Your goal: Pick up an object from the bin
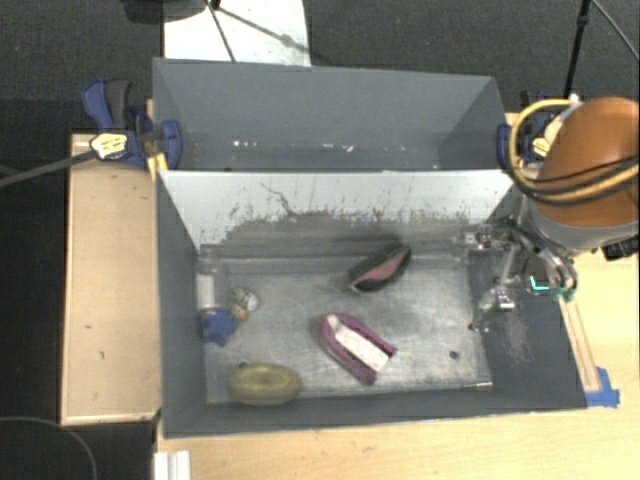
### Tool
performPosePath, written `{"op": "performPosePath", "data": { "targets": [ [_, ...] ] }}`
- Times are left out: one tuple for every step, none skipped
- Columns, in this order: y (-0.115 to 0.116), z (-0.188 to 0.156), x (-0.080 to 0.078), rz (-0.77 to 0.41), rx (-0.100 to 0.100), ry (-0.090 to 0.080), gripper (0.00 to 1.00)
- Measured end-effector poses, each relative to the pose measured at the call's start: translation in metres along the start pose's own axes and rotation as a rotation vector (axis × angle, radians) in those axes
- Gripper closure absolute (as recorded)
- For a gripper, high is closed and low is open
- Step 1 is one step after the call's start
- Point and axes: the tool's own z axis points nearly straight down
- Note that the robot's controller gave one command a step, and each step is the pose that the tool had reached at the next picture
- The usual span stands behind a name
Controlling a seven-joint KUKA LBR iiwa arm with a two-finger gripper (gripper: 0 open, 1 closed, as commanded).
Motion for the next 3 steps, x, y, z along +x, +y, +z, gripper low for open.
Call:
{"op": "performPosePath", "data": {
  "targets": [
    [0.134,0.127,-0.036,-0.1,-0.003,-0.02,0.0],
    [0.206,0.097,-0.051,0.11,-0.004,-0.01,0.0],
    [0.129,0.098,-0.058,0.157,0.003,-0.005,0.0]
  ]
}}
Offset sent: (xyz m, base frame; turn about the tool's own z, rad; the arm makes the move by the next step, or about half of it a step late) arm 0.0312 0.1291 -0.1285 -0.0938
